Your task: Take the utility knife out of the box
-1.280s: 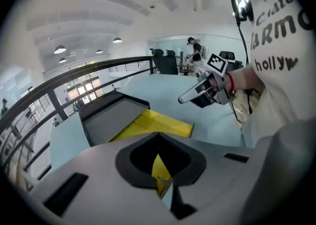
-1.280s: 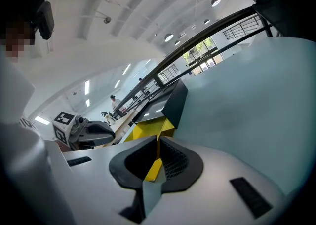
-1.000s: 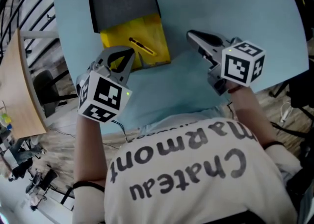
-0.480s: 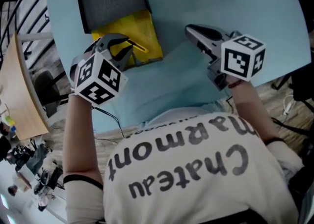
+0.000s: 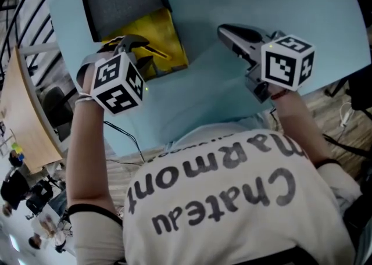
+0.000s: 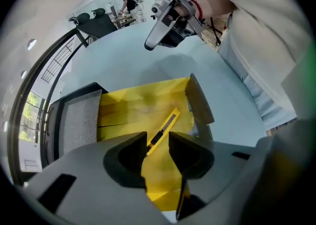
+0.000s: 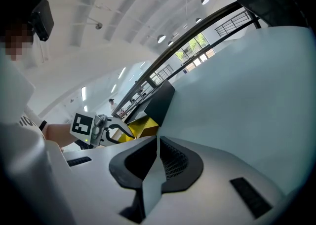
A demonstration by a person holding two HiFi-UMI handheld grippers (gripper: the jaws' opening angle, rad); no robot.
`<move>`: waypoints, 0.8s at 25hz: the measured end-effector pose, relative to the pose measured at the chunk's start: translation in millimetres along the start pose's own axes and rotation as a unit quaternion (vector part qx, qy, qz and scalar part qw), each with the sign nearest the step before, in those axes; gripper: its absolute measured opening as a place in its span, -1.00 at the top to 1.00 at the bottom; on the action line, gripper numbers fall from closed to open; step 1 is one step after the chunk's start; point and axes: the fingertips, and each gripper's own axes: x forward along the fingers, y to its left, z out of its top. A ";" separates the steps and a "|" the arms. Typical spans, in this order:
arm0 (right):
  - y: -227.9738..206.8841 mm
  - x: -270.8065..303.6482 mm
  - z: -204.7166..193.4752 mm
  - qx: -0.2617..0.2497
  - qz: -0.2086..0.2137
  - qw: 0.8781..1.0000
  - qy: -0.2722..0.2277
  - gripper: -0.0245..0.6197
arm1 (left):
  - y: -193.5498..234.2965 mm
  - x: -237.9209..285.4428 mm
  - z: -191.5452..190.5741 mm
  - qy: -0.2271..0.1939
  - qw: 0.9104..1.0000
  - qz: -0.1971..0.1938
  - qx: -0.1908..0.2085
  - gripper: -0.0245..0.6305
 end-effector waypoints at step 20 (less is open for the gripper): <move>-3.5 -5.9 -3.3 0.012 -0.003 1.000 -0.003 0.79 | 6.1 11.5 -8.0 0.021 1.000 -0.001 0.001 0.54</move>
